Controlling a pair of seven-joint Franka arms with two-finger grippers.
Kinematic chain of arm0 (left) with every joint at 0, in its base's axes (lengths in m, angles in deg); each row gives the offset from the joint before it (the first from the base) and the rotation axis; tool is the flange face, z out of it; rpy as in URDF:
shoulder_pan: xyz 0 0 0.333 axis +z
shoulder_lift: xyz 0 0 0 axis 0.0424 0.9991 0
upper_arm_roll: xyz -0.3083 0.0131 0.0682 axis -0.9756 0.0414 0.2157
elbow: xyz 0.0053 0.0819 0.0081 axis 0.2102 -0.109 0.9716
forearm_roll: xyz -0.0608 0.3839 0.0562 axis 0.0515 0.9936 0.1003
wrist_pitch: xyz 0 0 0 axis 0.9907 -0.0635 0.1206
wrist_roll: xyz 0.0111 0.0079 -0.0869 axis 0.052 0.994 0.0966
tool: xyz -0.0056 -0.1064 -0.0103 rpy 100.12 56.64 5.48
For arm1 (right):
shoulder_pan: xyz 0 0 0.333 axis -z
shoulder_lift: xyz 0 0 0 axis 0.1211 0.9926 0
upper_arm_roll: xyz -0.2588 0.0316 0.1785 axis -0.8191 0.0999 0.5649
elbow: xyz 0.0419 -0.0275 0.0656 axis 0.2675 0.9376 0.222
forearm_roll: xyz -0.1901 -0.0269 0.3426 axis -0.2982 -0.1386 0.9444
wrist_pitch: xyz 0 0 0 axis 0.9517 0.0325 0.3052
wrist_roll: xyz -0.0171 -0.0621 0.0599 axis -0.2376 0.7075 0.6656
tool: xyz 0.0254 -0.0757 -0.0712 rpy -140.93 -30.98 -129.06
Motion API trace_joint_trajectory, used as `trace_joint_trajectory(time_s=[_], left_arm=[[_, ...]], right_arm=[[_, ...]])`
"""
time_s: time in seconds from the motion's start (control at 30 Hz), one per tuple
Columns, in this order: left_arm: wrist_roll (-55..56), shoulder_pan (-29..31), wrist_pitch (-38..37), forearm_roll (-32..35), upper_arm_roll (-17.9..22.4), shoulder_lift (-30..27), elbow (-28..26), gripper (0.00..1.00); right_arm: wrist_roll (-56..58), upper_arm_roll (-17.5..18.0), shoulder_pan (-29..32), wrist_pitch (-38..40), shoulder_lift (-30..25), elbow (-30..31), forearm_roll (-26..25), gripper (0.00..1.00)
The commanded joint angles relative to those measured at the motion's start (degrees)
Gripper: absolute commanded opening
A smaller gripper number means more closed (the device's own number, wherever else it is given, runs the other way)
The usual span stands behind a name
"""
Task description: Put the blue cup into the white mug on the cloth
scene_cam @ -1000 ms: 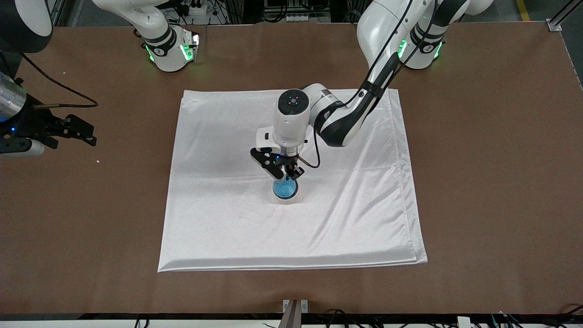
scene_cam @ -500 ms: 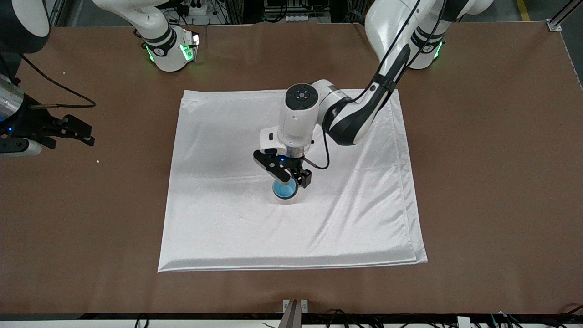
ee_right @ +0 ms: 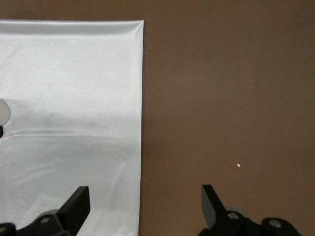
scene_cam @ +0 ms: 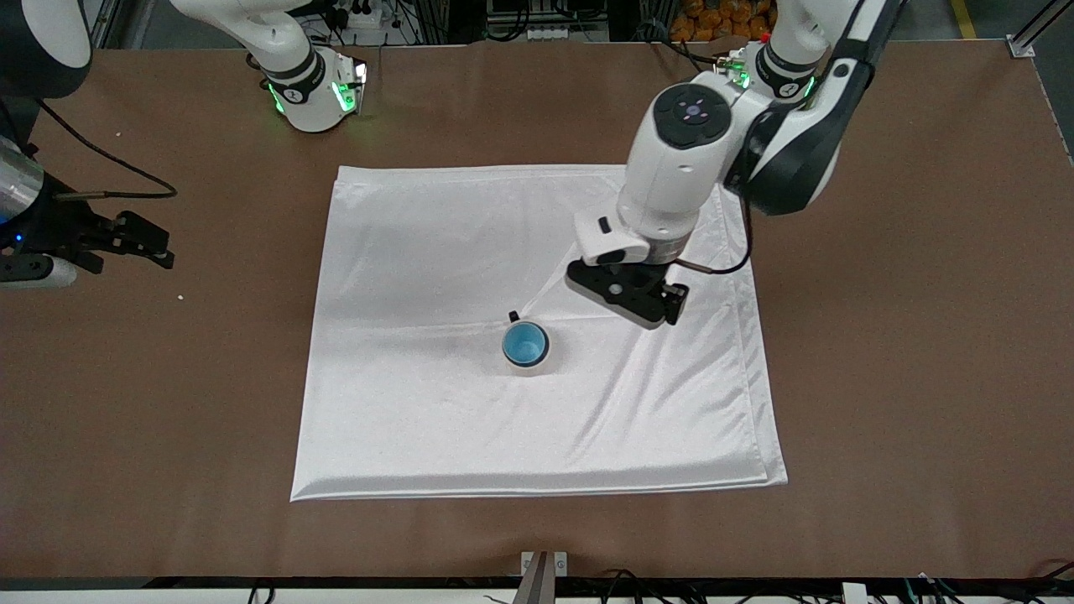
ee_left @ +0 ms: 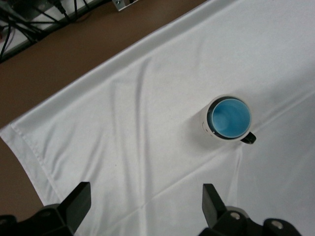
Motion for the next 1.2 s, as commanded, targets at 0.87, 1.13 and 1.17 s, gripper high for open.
trace_joint_trajectory(time_s=[0.87, 1.13, 1.17], left_arm=[[0.26, 15.22, -24.64, -7.73, -0.74, -28.37, -13.27, 1.00], [0.26, 17.68, -26.31, -7.03, 0.76, -26.61, -9.57, 1.00], [0.26, 18.12, -26.31, -7.02, 0.85, -26.53, -9.57, 1.00]], right_arm=[[0.52, 0.36, 0.38, 0.22, -1.41, 0.98, 0.56, 1.00], [0.52, 0.36, 0.38, 0.22, -1.41, 0.98, 0.56, 1.00], [0.52, 0.27, 0.38, 0.22, -1.41, 0.98, 0.56, 1.00]])
